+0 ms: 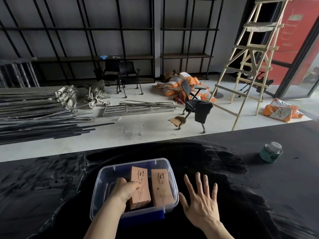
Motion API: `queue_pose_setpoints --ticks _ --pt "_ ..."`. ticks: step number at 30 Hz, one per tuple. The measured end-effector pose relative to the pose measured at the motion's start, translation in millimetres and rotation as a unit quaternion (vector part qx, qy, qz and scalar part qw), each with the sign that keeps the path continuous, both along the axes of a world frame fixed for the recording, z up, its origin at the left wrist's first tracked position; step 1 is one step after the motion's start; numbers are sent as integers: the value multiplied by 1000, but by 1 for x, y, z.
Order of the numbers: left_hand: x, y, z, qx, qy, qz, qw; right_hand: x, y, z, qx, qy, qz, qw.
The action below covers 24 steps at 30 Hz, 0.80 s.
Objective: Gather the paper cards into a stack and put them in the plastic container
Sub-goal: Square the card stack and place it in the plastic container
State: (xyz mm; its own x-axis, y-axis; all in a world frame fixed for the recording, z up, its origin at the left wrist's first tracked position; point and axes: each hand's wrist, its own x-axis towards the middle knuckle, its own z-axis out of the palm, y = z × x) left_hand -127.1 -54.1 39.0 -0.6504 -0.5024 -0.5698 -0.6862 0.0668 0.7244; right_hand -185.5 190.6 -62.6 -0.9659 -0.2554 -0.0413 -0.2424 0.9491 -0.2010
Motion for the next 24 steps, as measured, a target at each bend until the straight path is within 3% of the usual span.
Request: queue_pose_setpoints --ticks 9,18,24 --pt "-6 6 -1 -12 -68 -61 996 1 0 -6 6 28 -1 1000" --pt "-3 2 8 -210 -90 -179 957 2 0 -5 4 37 -8 999" --pt "-2 12 5 -254 -35 -198 946 2 1 -7 3 41 -6 999"
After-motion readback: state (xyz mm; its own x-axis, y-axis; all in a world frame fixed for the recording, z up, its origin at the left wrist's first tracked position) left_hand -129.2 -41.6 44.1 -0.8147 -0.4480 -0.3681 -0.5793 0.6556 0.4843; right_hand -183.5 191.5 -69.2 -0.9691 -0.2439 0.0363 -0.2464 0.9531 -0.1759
